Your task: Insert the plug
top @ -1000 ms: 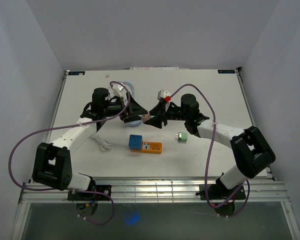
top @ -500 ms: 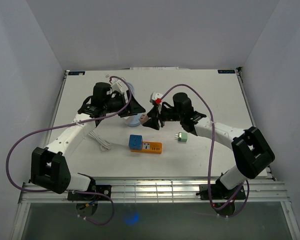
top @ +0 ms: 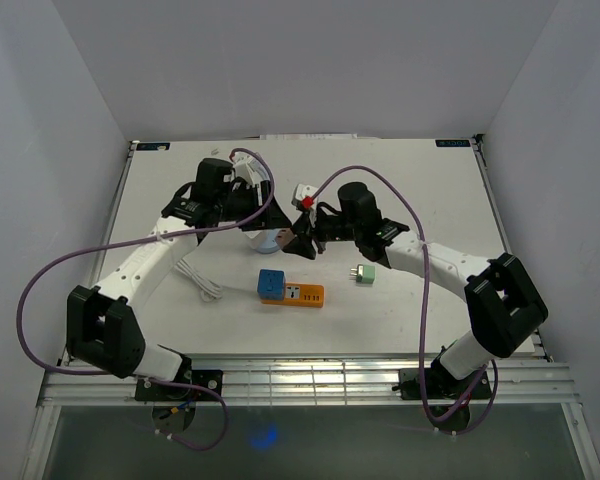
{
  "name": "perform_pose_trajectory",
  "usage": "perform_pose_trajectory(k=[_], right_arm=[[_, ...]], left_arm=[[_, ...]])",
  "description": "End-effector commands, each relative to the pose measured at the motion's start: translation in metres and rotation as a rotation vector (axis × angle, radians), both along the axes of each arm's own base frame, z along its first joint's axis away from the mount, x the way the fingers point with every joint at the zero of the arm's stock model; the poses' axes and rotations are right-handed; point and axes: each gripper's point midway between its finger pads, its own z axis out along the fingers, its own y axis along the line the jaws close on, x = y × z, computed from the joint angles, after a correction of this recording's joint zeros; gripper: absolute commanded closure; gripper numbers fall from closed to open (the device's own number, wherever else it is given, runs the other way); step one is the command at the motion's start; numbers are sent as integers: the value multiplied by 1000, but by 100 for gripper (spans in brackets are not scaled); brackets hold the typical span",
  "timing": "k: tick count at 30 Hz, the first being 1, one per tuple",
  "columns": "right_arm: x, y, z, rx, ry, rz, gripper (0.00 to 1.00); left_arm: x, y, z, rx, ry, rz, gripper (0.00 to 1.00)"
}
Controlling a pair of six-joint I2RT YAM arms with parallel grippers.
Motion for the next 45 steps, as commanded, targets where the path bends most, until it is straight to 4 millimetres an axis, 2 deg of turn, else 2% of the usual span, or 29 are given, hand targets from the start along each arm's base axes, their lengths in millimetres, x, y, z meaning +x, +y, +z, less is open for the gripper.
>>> perform_pose_trajectory(k=[1,5,10,13,21,30,45], right_arm=[[6,8,16,10,-55,4,92],[7,9,15,2,-59,-1,92],[8,10,15,-1,-62,-5,92],[9,10,13,-6,-59,-4,92],[10,10,9,-17,-51,-11,92],[9,12,9,-14,-50,-4,92],[6,13,2,-41,-54,1,92]], left_arm=[[-2,0,2,37,-9,-29,34],[-2,-1,0,45,6,-38,39],[-5,-2,-7,72,27,-61,40],[-6,-2,-8,72,32,-67,44],[-14,-7,-9,61,52,-112,44],[-20,-8,-19,76,87,-130,41],[-13,-12,-15,73,78,-138,46]])
